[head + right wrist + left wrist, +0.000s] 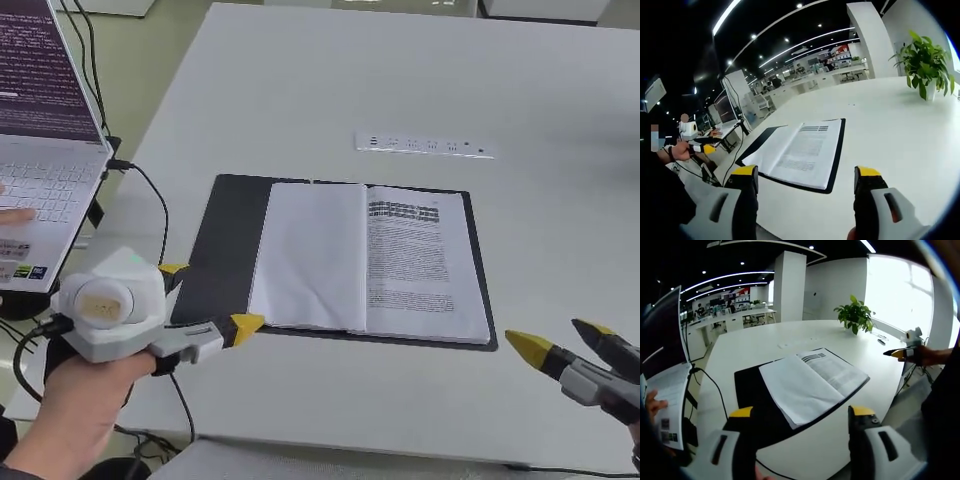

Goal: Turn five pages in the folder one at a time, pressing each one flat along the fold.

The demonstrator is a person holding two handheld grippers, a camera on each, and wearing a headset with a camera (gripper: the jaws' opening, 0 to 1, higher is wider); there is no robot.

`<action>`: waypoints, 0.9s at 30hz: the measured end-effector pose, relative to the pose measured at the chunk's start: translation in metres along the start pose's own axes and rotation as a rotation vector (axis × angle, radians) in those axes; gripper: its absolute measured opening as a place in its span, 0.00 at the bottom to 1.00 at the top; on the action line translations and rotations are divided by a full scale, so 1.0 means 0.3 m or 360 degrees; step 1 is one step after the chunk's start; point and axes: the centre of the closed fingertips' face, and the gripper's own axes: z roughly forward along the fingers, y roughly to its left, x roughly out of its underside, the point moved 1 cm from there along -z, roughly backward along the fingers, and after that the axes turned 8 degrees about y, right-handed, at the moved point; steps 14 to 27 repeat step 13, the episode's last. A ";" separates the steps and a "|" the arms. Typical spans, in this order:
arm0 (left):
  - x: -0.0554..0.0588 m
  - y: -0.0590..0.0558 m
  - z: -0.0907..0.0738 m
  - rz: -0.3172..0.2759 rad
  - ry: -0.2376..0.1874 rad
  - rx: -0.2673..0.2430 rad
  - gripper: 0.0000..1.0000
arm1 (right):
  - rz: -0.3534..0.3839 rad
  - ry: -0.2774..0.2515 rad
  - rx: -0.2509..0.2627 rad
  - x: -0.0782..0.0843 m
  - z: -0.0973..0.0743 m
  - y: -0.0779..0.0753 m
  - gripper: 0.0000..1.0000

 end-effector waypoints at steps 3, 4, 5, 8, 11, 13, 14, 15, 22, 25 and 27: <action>-0.003 0.001 -0.001 -0.0002 -0.0006 0.0003 0.75 | -0.0011 0.0013 -0.0001 0.007 -0.003 0.002 0.79; -0.004 0.000 -0.002 0.0001 -0.0009 0.0004 0.76 | -0.0014 0.0015 -0.0001 0.008 -0.004 0.004 0.79; -0.005 -0.001 -0.003 0.0001 -0.0010 0.0007 0.76 | -0.0018 0.0018 -0.0004 0.010 -0.004 0.008 0.79; -0.008 -0.004 -0.004 0.0000 -0.0017 0.0008 0.76 | -0.0025 0.0020 -0.0005 0.011 -0.006 0.008 0.80; -0.013 -0.007 -0.003 -0.0008 -0.0029 0.0010 0.76 | -0.0022 0.0013 -0.0008 0.009 -0.008 0.010 0.80; -0.014 -0.007 -0.003 -0.0010 -0.0030 0.0010 0.76 | -0.0026 0.0016 -0.0010 0.011 -0.009 0.011 0.80; -0.014 -0.007 -0.003 -0.0010 -0.0030 0.0010 0.76 | -0.0026 0.0016 -0.0010 0.011 -0.009 0.011 0.80; -0.014 -0.007 -0.003 -0.0010 -0.0030 0.0010 0.76 | -0.0026 0.0016 -0.0010 0.011 -0.009 0.011 0.80; -0.014 -0.007 -0.003 -0.0010 -0.0030 0.0010 0.76 | -0.0026 0.0016 -0.0010 0.011 -0.009 0.011 0.80; -0.014 -0.007 -0.003 -0.0010 -0.0030 0.0010 0.76 | -0.0026 0.0016 -0.0010 0.011 -0.009 0.011 0.80; -0.014 -0.007 -0.003 -0.0010 -0.0030 0.0010 0.76 | -0.0026 0.0016 -0.0010 0.011 -0.009 0.011 0.80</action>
